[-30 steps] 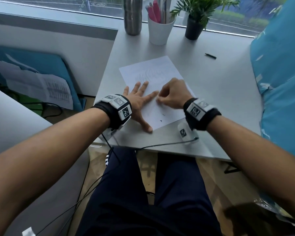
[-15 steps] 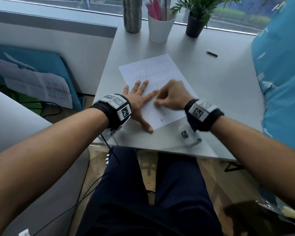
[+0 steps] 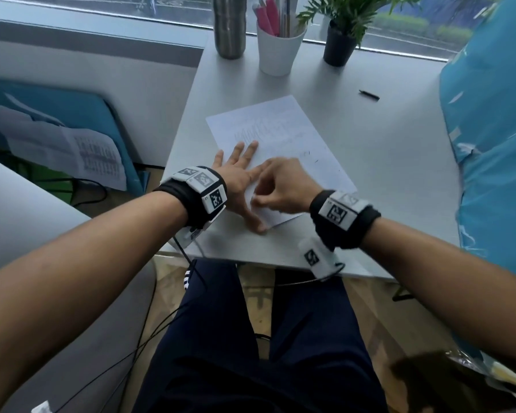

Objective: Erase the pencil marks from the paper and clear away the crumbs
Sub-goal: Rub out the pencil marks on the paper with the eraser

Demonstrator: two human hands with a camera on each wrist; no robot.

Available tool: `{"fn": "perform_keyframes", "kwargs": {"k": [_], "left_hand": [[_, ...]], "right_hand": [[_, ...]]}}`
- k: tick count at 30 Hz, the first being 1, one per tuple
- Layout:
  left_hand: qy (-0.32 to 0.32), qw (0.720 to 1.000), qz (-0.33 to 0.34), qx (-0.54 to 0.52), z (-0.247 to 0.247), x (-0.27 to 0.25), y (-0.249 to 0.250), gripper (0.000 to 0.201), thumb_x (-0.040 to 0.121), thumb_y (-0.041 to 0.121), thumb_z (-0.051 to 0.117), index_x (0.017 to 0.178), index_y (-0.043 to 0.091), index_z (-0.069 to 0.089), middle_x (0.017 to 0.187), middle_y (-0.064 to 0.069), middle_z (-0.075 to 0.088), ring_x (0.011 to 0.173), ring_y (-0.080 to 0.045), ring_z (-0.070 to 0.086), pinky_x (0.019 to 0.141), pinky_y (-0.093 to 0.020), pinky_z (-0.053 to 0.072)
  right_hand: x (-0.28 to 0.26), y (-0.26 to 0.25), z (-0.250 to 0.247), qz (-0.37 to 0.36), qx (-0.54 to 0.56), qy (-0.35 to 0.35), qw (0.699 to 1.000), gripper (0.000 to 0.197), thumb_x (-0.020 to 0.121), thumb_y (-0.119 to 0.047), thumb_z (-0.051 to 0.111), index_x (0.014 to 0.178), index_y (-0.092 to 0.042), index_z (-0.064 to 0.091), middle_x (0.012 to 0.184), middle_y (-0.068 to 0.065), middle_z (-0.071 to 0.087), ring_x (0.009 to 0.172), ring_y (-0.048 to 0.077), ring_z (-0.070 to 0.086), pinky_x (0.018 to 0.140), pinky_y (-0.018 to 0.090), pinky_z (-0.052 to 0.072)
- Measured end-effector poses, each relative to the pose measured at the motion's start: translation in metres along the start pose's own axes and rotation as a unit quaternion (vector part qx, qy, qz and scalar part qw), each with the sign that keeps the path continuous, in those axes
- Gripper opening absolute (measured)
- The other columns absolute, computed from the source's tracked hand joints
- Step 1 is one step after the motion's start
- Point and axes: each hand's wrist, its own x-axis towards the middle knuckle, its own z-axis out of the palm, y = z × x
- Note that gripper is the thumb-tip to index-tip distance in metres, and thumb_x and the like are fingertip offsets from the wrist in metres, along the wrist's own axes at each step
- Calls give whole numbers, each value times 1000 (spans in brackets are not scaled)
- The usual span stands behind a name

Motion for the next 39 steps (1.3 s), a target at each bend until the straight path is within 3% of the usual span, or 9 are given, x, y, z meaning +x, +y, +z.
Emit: {"fn": "perform_keyframes", "kwargs": {"k": [4, 9, 13, 17, 21, 25, 29, 34, 39], "left_hand": [[1, 1000, 1, -8, 0, -2, 1, 153, 36, 86, 74, 148, 45, -21, 153, -2, -40, 141, -27, -35, 115, -57, -16], [-3, 1000, 2, -2, 0, -1, 1, 154, 37, 87, 73, 147, 43, -25, 151, -2, -43, 139, -27, -38, 115, -58, -15], [-2, 1000, 3, -8, 0, -2, 0, 153, 36, 86, 74, 147, 45, -23, 152, -1, -42, 140, -26, -37, 114, -58, -16], [-2, 1000, 6, -7, 0, 1, -1, 155, 35, 88, 73, 145, 45, -27, 150, -1, -44, 138, -27, -39, 114, -58, -17], [4, 1000, 6, -5, 1, 0, 0, 154, 35, 86, 74, 148, 45, -23, 153, -2, -41, 141, -27, -36, 114, -59, -15], [5, 1000, 3, -2, 1, 1, 1, 155, 36, 85, 75, 148, 42, -24, 153, -3, -41, 141, -28, -36, 115, -59, -13], [5, 1000, 6, -11, 1, 0, -1, 155, 35, 85, 76, 148, 44, -23, 154, -2, -40, 141, -27, -36, 114, -59, -15], [3, 1000, 4, -13, 1, 1, 0, 158, 35, 85, 75, 146, 41, -29, 152, -2, -42, 140, -27, -36, 115, -58, -15], [13, 1000, 5, -22, 1, -1, -1, 162, 35, 85, 76, 150, 32, -26, 154, 1, -38, 142, -25, -34, 115, -56, -15]], "right_hand": [[18, 24, -28, 78, 9, 98, 992, 11, 72, -24, 78, 74, -13, 77, 70, 1, 71, 56, 4, 55, 61, 9, 40], [0, 2, -4, 16, 2, 4, 1000, 11, 71, -21, 78, 66, -12, 75, 66, 0, 72, 56, 8, 62, 51, 9, 43], [16, 20, -24, 78, 10, 104, 991, 12, 70, -26, 78, 73, -14, 78, 70, 0, 73, 60, 7, 62, 53, 2, 35], [1, -3, 1, 4, 7, 10, 1000, 13, 70, -22, 78, 63, -12, 74, 62, -2, 69, 53, 8, 62, 50, 14, 45], [18, 21, -26, 83, 16, 111, 990, 11, 70, -27, 78, 71, -16, 78, 64, -4, 68, 55, 3, 57, 52, 5, 36], [2, -5, 5, 9, -1, 15, 1000, 10, 68, -20, 76, 63, -12, 74, 64, 0, 69, 57, 9, 61, 54, 11, 40], [20, 16, -22, 73, 13, 96, 993, 12, 69, -26, 79, 73, -15, 78, 68, -3, 72, 62, 5, 62, 55, 3, 36], [8, -6, 2, 1, -11, 8, 1000, 13, 69, -20, 76, 63, -9, 73, 63, 2, 70, 52, 9, 60, 54, 17, 45], [23, 10, -21, 65, 10, 95, 993, 9, 69, -21, 77, 67, -12, 76, 62, -1, 68, 55, 6, 58, 60, 18, 47]]}}
